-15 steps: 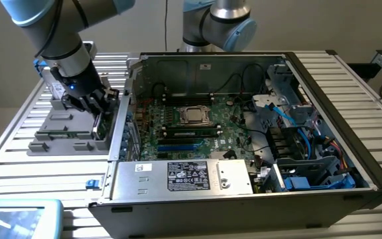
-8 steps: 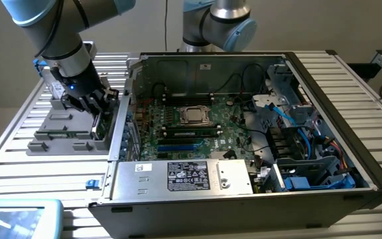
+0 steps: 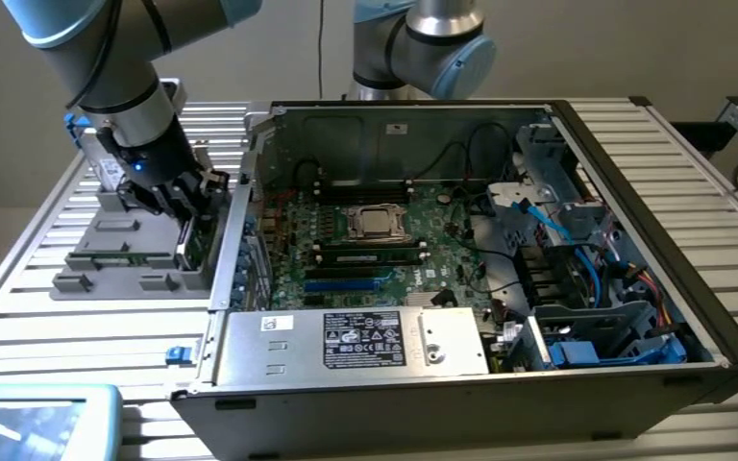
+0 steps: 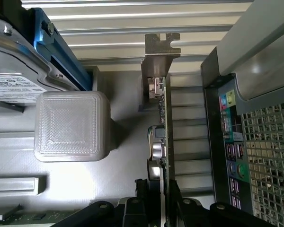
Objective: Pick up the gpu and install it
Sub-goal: 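Pick up the gpu and move the gpu toward the slot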
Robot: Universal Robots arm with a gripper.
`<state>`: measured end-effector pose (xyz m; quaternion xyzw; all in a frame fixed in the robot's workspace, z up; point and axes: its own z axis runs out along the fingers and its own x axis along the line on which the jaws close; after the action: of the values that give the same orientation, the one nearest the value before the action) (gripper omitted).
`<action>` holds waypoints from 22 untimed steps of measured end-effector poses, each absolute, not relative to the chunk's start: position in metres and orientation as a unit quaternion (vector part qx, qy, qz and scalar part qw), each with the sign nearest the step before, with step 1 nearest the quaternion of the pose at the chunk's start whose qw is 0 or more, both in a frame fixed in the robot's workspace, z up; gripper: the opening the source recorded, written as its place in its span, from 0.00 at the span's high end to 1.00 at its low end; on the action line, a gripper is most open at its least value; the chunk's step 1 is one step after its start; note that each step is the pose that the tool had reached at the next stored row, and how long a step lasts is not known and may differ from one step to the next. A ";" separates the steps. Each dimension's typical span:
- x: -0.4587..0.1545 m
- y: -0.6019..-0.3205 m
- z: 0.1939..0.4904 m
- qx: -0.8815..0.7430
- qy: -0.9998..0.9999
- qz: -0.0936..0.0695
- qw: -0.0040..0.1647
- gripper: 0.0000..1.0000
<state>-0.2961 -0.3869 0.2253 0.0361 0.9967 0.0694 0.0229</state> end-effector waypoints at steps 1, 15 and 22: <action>-0.296 -0.387 0.225 0.036 0.997 0.069 0.023 0.71; -0.296 -0.387 0.234 0.033 0.997 0.068 0.022 0.71; -0.296 -0.387 0.249 0.030 0.997 0.068 0.021 0.71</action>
<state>-0.2961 -0.3871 0.2494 0.0298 0.9970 0.0681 0.0207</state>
